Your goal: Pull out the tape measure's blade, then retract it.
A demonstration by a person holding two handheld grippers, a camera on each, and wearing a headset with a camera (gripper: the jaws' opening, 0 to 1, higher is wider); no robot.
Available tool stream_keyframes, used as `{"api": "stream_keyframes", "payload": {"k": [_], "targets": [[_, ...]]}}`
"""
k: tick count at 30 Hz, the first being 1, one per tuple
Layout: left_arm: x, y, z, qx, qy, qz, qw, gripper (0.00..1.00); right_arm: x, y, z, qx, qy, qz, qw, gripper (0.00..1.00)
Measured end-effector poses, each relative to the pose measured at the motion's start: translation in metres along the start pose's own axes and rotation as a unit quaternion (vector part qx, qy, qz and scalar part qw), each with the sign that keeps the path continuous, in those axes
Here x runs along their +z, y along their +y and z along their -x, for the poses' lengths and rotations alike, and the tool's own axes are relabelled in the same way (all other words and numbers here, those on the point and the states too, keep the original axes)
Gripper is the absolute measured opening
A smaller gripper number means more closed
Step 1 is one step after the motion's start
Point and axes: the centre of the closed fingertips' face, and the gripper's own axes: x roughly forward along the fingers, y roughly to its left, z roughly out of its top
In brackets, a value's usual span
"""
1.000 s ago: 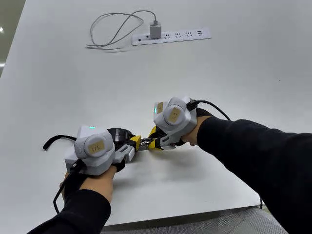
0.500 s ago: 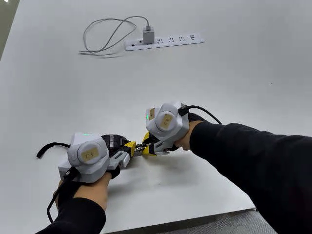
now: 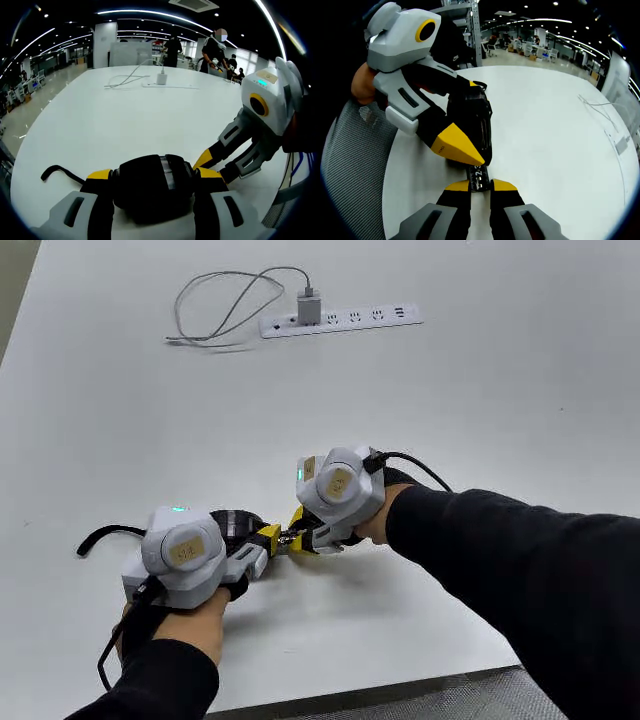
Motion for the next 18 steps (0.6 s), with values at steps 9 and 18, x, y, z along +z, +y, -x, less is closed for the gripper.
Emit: {"api": "stream_keyframes", "payload": {"k": [9,18], "targets": [[0.0005,0.0002,-0.0003,-0.001,-0.001,0.002,1.0000,0.60,0.0041,0.0006,-0.0032,0.003,-0.004,0.001,1.0000,0.10],[-0.0001,0.0002,0.0003,-0.004,0.000,0.001,1.0000,0.60,0.0068,0.0022,-0.0062,0.005,-0.006,0.004,1.0000,0.10]]}}
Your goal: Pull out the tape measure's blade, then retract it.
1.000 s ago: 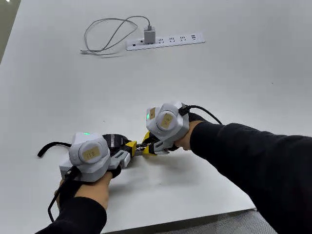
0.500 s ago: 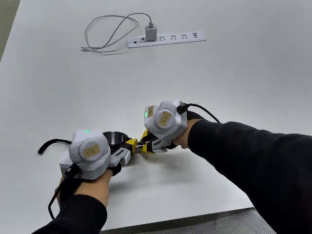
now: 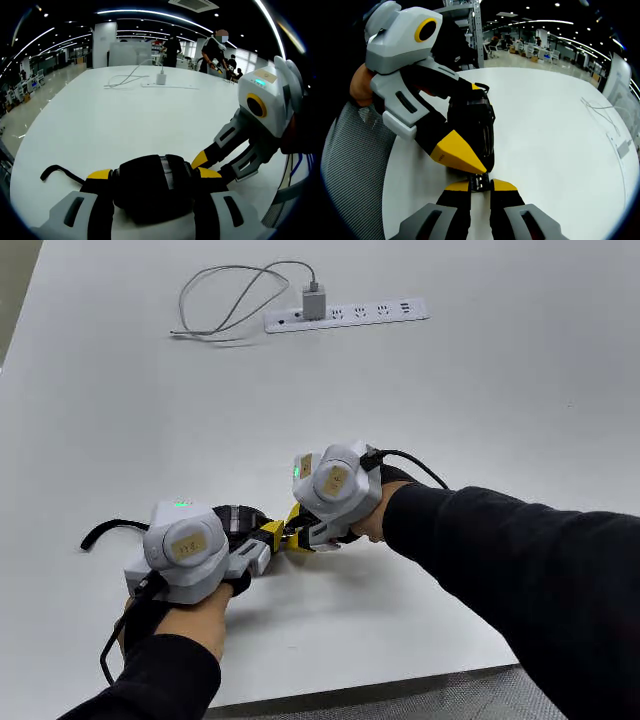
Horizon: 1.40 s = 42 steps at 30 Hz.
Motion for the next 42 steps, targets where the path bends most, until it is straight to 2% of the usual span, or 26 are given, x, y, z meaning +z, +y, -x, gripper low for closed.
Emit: {"api": "stream_keyframes", "payload": {"k": [25,29,32,35,42], "targets": [[-0.0001,0.0003,-0.0004,0.006,-0.003,0.007,1.0000,0.61,0.0048,-0.0002,-0.0045,0.000,-0.003,0.004,1.0000,0.11],[0.0001,0.0001,-0.0003,0.005,-0.010,0.008,0.9999,0.62,0.0045,0.0006,-0.0045,0.000,-0.005,0.003,1.0000,0.12],[0.0001,-0.0003,0.0003,0.004,-0.011,0.006,0.9999,0.62,0.0040,0.0011,-0.0042,-0.003,-0.003,0.001,1.0000,0.12],[0.0020,-0.0018,0.0020,0.001,-0.011,-0.020,0.9997,0.62,0.0043,0.0013,-0.0047,-0.004,-0.001,0.000,1.0000,0.13],[0.0026,-0.0016,0.0036,-0.005,-0.013,-0.024,0.9996,0.61,0.0048,0.0024,-0.0034,-0.007,0.001,0.000,1.0000,0.16]]}}
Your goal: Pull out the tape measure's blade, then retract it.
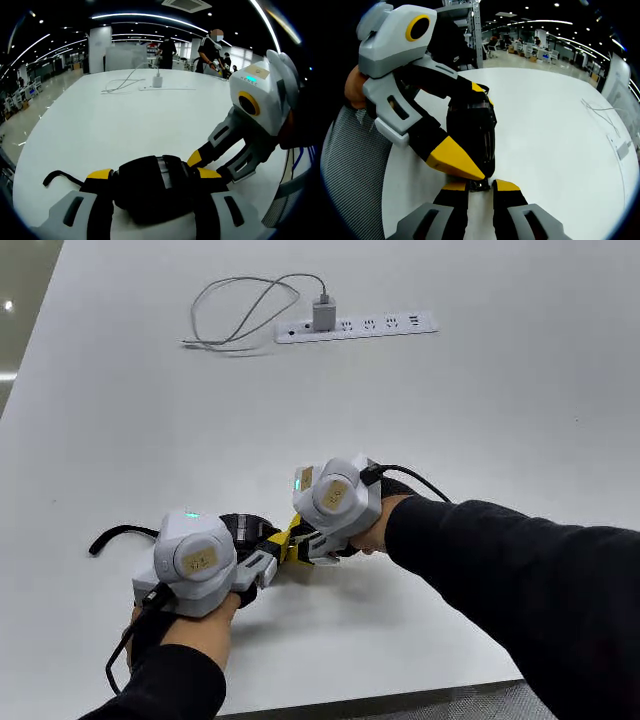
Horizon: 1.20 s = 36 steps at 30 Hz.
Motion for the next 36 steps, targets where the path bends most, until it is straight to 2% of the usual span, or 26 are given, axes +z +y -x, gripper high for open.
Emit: {"api": "stream_keyframes", "payload": {"k": [6,13,18,23,24,25,27,29,31,33,35,36], "targets": [[0.000,0.000,0.001,0.001,0.004,0.012,0.9999,0.61,0.000,-0.002,0.006,-0.005,-0.001,0.003,1.0000,0.17],[0.002,0.002,-0.001,0.024,-0.007,0.026,0.9993,0.60,0.000,-0.007,0.015,-0.017,-0.004,0.000,0.9998,0.16],[0.002,0.003,0.000,0.019,-0.001,0.024,0.9995,0.60,0.001,-0.009,0.022,-0.025,-0.010,-0.002,0.9996,0.18],[0.005,0.004,0.005,0.001,0.006,0.014,0.9999,0.59,0.003,-0.008,0.034,-0.034,-0.016,-0.012,0.9992,0.21],[0.004,0.001,0.006,-0.015,0.011,0.012,0.9997,0.59,0.002,-0.007,0.036,-0.036,-0.014,-0.014,0.9992,0.23],[0.005,0.001,0.008,-0.021,0.011,0.021,0.9995,0.60,0.001,-0.006,0.038,-0.037,-0.013,-0.016,0.9991,0.24],[0.009,0.002,0.010,-0.039,0.006,0.007,0.9992,0.61,0.000,-0.004,0.045,-0.041,-0.016,-0.015,0.9989,0.25],[0.012,0.006,0.013,-0.053,0.004,0.013,0.9985,0.67,0.000,-0.002,0.053,-0.049,-0.020,-0.017,0.9984,0.27],[0.016,0.005,0.017,-0.082,0.003,0.015,0.9965,0.77,0.000,-0.001,0.060,-0.056,-0.026,-0.021,0.9979,0.28],[0.011,0.006,0.020,-0.102,0.015,-0.007,0.9946,0.83,-0.001,0.000,0.068,-0.061,-0.030,-0.026,0.9974,0.31],[0.011,0.014,0.024,-0.100,0.013,-0.024,0.9946,0.84,-0.002,-0.001,0.074,-0.067,-0.036,-0.035,0.9965,0.32],[0.012,0.014,0.025,-0.110,0.011,-0.026,0.9936,0.85,-0.003,-0.001,0.076,-0.070,-0.038,-0.039,0.9961,0.33]]}}
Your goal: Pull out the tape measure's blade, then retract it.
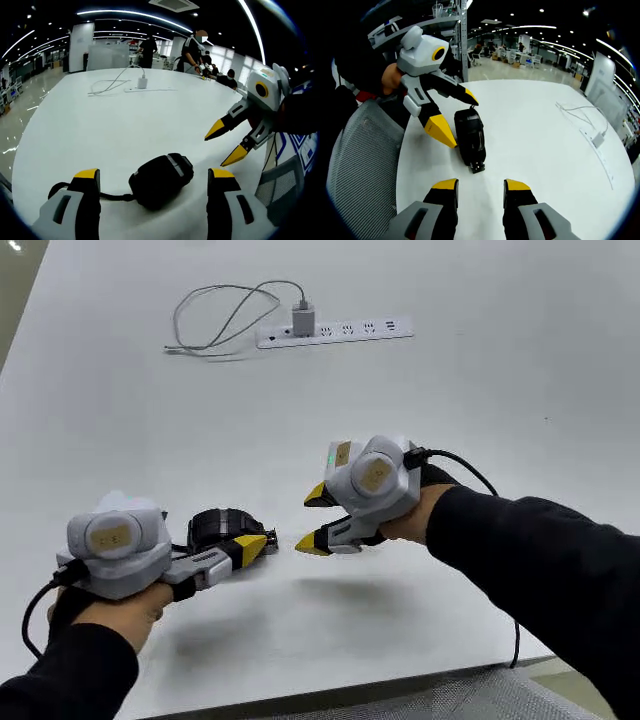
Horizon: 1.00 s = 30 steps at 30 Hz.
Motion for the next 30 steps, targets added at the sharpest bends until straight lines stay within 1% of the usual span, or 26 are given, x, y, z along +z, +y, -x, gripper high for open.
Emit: {"api": "stream_keyframes", "payload": {"k": [1,2,3,4,5,6,7,8,10,11,12,13,14,15,17,19,22,24,27,30], "targets": [[0.000,0.004,0.003,-0.002,0.002,0.002,1.0000,0.89,-0.001,-0.001,0.004,-0.004,-0.002,-0.006,1.0000,0.34],[0.000,0.005,0.005,-0.010,0.002,0.000,1.0000,0.91,-0.002,0.000,0.007,-0.004,-0.002,-0.008,1.0000,0.34],[0.003,0.001,0.007,-0.034,-0.004,0.002,0.9994,0.92,-0.004,0.001,0.011,-0.004,-0.002,-0.012,0.9999,0.34],[0.001,0.004,0.010,-0.029,0.002,-0.004,0.9996,0.92,-0.004,0.002,0.013,-0.003,-0.003,-0.013,0.9999,0.35],[0.004,0.004,0.013,-0.038,-0.002,-0.022,0.9990,0.93,-0.005,0.001,0.016,-0.006,-0.004,-0.015,0.9999,0.36],[0.005,0.003,0.015,-0.045,-0.005,-0.028,0.9986,0.95,-0.006,0.002,0.018,-0.008,-0.003,-0.015,0.9998,0.36],[0.004,0.005,0.018,-0.045,-0.002,-0.031,0.9985,0.97,-0.008,0.002,0.020,-0.009,-0.003,-0.015,0.9998,0.36],[0.006,0.003,0.020,-0.057,-0.006,-0.036,0.9978,0.99,-0.009,0.002,0.023,-0.011,-0.003,-0.016,0.9998,0.36],[0.006,0.001,0.025,-0.071,-0.007,-0.041,0.9966,0.99,-0.011,0.002,0.027,-0.015,-0.004,-0.019,0.9997,0.37],[0.010,-0.001,0.028,-0.086,-0.020,-0.041,0.9953,0.99,-0.012,0.002,0.029,-0.018,-0.006,-0.021,0.9996,0.37],[0.012,-0.002,0.030,-0.093,-0.026,-0.043,0.9944,0.99,-0.013,0.002,0.031,-0.020,-0.006,-0.023,0.9995,0.38],[0.015,-0.005,0.032,-0.108,-0.038,-0.042,0.9926,0.99,-0.015,0.002,0.034,-0.024,-0.007,-0.022,0.9995,0.38],[0.013,-0.005,0.034,-0.112,-0.034,-0.041,0.9922,0.99,-0.015,0.002,0.036,-0.026,-0.008,-0.020,0.9994,0.38],[0.011,-0.002,0.035,-0.110,-0.030,-0.044,0.9925,0.99,-0.017,0.003,0.039,-0.027,-0.009,-0.020,0.9994,0.39],[0.007,0.001,0.037,-0.112,-0.027,-0.052,0.9919,0.99,-0.020,0.003,0.044,-0.032,-0.010,-0.022,0.9992,0.41],[0.002,0.006,0.040,-0.108,-0.018,-0.054,0.9925,0.99,-0.023,0.003,0.049,-0.035,-0.012,-0.023,0.9990,0.42],[-0.004,0.011,0.046,-0.109,-0.015,-0.060,0.9921,0.99,-0.031,0.003,0.057,-0.039,-0.019,-0.030,0.9986,0.45],[-0.010,0.014,0.049,-0.110,-0.006,-0.068,0.9916,0.99,-0.037,0.002,0.064,-0.046,-0.023,-0.036,0.9980,0.47],[-0.014,0.018,0.053,-0.106,-0.006,-0.079,0.9912,0.99,-0.045,0.001,0.074,-0.055,-0.029,-0.048,0.9969,0.49],[-0.014,0.018,0.058,-0.113,-0.009,-0.074,0.9908,0.99,-0.053,-0.001,0.084,-0.062,-0.032,-0.055,0.9961,0.52]]}}
